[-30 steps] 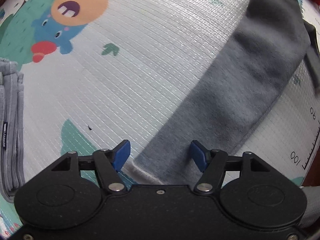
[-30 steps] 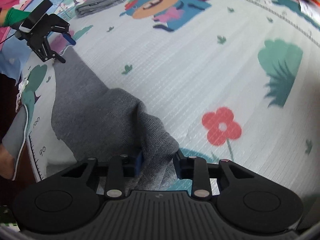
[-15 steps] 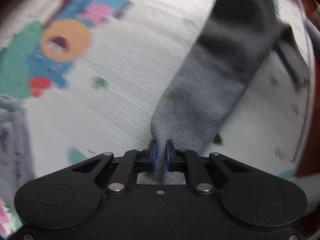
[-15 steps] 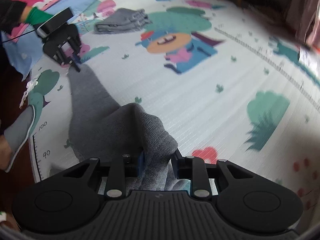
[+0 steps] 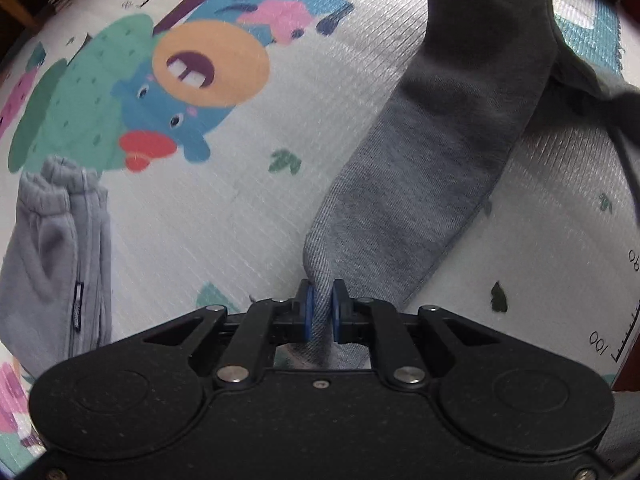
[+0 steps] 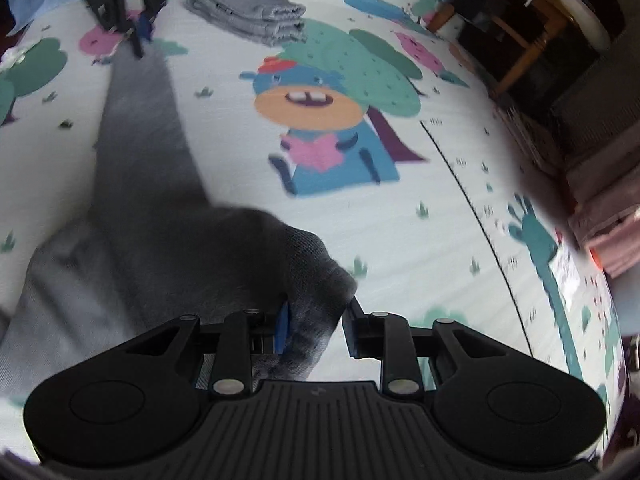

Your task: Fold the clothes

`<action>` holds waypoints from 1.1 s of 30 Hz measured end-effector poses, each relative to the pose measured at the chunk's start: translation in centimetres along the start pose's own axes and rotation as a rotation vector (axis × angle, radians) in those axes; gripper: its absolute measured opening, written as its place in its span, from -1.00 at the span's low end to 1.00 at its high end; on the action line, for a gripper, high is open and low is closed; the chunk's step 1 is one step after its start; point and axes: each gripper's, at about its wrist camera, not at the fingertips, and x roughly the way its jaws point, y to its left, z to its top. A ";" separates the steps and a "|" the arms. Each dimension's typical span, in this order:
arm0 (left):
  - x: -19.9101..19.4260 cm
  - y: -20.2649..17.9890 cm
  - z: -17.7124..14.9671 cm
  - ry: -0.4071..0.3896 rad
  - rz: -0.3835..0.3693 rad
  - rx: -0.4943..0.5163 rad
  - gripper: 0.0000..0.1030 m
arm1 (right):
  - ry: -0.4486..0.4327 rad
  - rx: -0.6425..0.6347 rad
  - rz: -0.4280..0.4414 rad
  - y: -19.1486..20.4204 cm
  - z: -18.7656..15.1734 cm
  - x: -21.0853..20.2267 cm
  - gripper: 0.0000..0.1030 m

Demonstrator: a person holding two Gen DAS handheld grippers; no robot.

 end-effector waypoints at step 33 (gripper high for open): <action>0.1 -9.2 -2.3 -0.111 0.168 0.442 -0.86 | -0.018 -0.308 -0.162 9.5 -14.1 -5.5 -0.97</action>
